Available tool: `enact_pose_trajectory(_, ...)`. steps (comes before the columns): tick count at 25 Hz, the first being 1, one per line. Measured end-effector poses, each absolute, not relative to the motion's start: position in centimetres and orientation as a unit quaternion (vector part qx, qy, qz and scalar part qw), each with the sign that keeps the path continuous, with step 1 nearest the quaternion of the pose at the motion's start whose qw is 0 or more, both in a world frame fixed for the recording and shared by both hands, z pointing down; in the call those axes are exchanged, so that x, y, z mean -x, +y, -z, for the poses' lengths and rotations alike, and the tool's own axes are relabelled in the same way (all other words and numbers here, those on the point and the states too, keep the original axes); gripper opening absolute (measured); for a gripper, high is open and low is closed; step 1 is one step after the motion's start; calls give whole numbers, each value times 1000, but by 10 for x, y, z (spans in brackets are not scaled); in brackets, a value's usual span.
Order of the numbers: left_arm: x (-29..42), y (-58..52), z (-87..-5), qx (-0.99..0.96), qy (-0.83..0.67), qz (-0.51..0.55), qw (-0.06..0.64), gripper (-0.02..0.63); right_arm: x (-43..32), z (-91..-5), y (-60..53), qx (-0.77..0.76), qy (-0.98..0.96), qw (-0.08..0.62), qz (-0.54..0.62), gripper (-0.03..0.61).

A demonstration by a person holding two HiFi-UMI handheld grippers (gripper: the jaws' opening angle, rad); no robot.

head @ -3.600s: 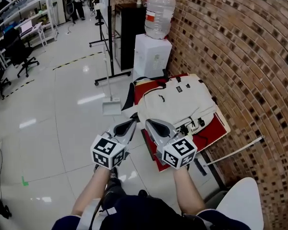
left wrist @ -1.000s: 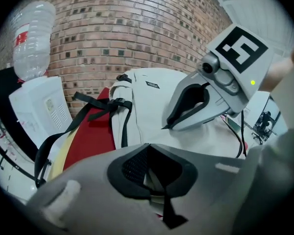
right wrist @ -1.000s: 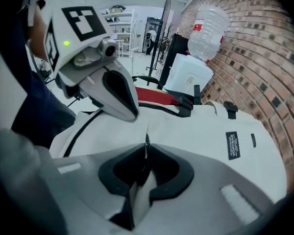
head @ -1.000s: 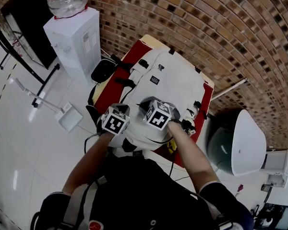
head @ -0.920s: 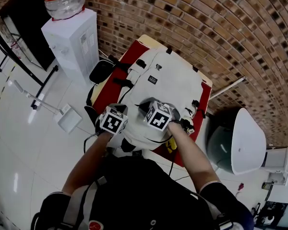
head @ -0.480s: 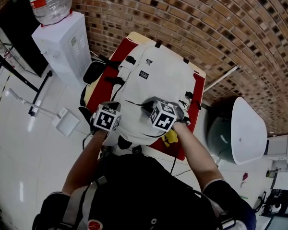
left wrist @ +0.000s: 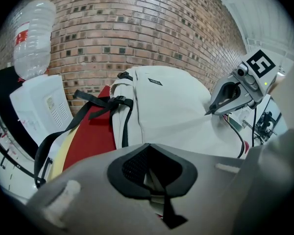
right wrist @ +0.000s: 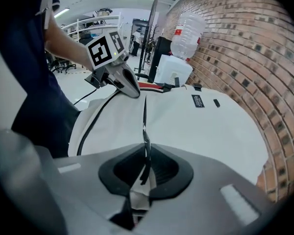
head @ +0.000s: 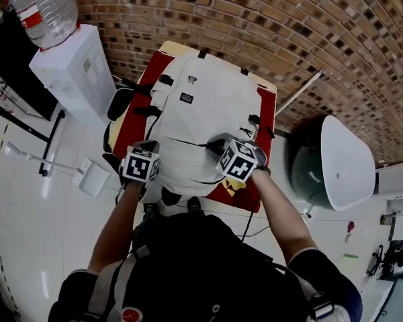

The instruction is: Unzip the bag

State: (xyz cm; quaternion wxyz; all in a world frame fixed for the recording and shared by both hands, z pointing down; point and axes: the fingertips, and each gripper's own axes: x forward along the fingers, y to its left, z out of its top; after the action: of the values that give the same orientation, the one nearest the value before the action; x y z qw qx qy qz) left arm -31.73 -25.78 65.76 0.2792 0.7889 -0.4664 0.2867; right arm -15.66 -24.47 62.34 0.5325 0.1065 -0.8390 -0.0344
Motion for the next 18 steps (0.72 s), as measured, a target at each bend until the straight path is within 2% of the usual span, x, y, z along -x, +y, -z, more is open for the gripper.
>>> enact_pose_trajectory(18, 317, -258, -658, -791, -454, -303, 274, 0, 69, -627, -244, -231, -819, 524, -48, 38)
